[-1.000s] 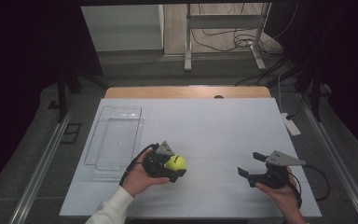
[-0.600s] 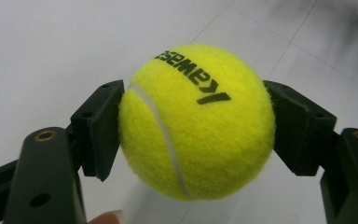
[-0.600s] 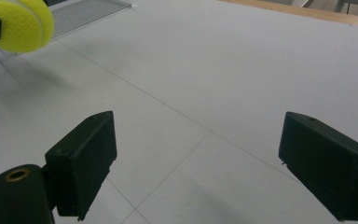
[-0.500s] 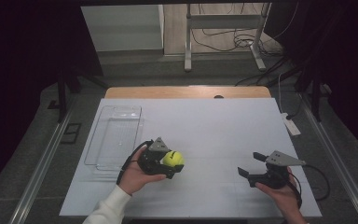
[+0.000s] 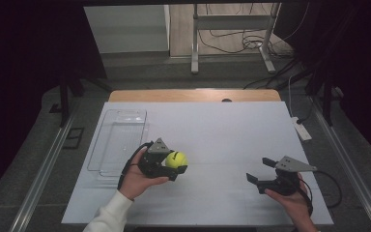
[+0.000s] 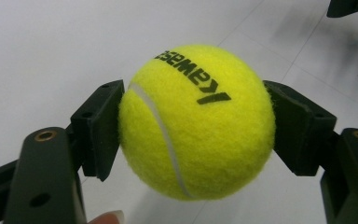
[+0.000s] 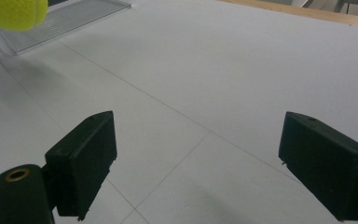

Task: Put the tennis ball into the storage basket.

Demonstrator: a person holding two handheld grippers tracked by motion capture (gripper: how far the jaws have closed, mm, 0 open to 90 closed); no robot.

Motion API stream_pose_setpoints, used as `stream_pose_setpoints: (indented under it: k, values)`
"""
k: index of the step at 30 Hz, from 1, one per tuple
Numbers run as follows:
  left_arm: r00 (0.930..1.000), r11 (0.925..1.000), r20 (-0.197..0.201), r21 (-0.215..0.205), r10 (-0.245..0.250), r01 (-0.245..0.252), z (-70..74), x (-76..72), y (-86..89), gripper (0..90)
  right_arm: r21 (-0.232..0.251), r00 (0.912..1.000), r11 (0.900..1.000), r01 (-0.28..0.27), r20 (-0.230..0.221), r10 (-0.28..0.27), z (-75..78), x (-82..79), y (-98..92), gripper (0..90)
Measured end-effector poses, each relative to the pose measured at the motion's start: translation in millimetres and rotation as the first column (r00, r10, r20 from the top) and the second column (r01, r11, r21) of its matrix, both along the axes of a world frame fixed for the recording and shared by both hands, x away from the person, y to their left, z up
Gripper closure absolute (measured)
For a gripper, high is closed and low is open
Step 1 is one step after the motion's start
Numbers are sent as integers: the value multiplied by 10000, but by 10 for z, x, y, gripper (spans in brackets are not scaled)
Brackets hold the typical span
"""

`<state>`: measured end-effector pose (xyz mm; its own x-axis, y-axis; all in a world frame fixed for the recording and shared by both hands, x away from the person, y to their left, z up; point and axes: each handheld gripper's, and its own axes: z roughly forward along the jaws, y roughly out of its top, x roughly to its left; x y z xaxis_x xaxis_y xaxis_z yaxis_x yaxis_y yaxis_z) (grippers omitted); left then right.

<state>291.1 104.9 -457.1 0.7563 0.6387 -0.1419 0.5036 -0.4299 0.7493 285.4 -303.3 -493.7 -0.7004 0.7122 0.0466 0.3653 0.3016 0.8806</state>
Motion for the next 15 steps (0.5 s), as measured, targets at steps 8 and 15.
stream_pose_setpoints:
  k: [8, 15]
  values:
    - [9995, 9997, 225, -157, 208, -205, 58, -2, 49, 264, 0, 10000, 10000, 4, -11, -4, 0, 2, -2, 118]
    - [9976, 9982, 424, -281, 543, -532, 102, 3, 106, 265, 6, 10000, 10000, 21, -9, -21, -1, 2, 0, 118]
